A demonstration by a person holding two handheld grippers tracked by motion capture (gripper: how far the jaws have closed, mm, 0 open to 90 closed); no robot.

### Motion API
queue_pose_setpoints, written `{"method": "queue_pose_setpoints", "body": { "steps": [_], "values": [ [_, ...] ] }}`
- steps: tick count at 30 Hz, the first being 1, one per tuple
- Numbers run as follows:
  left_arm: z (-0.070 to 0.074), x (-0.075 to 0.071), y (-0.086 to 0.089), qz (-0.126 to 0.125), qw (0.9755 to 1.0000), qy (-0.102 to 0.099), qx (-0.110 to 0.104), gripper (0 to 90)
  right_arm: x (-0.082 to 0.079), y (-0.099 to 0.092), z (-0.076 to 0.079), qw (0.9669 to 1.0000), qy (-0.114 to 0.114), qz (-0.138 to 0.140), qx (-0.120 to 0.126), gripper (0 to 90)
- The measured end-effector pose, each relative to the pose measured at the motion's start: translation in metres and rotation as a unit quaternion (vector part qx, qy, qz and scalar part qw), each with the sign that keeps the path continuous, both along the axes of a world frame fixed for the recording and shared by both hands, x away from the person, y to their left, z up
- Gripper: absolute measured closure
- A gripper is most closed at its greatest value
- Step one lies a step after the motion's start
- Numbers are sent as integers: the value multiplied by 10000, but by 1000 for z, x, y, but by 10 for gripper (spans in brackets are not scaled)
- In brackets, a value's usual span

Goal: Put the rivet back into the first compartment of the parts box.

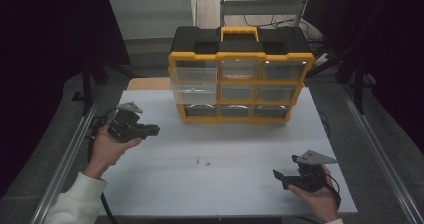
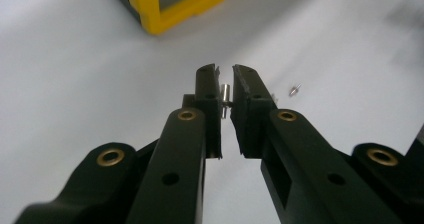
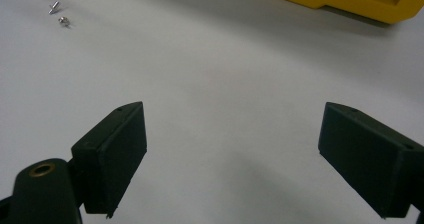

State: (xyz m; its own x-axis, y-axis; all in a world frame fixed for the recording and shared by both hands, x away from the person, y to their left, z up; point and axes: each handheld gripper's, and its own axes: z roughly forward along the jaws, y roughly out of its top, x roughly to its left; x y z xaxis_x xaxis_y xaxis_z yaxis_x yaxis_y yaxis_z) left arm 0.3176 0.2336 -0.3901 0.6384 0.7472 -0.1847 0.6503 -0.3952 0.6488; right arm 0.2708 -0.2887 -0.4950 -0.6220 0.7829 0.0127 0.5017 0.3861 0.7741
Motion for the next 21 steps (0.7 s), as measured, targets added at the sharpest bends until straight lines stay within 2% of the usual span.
{"method": "queue_pose_setpoints", "body": {
  "steps": [4, 7, 12, 14, 15, 21],
  "values": [
    [17, 3, 3, 2, 10000, -60, -44, 828, 0, 0, -1, 10000, 6, -5, -2, 126],
    [22, 4, 4, 7, 9999, -100, -86, 828, 1, -1, -1, 10000, 15, -7, 7, 126],
    [41, 7, 8, 30, 9995, -185, -252, 828, 1, 0, -1, 10000, 27, -15, -4, 125],
    [52, 10, 9, 78, 9993, -241, -280, 828, 1, 0, -2, 10000, 22, -33, -1, 125],
    [52, 10, 9, 78, 9993, -241, -280, 828, 1, 0, -2, 10000, 26, -34, -4, 125],
    [76, 14, 8, 77, 9984, -381, -415, 828, 2, 0, -2, 10000, 31, -34, -4, 122]
  ]
}}
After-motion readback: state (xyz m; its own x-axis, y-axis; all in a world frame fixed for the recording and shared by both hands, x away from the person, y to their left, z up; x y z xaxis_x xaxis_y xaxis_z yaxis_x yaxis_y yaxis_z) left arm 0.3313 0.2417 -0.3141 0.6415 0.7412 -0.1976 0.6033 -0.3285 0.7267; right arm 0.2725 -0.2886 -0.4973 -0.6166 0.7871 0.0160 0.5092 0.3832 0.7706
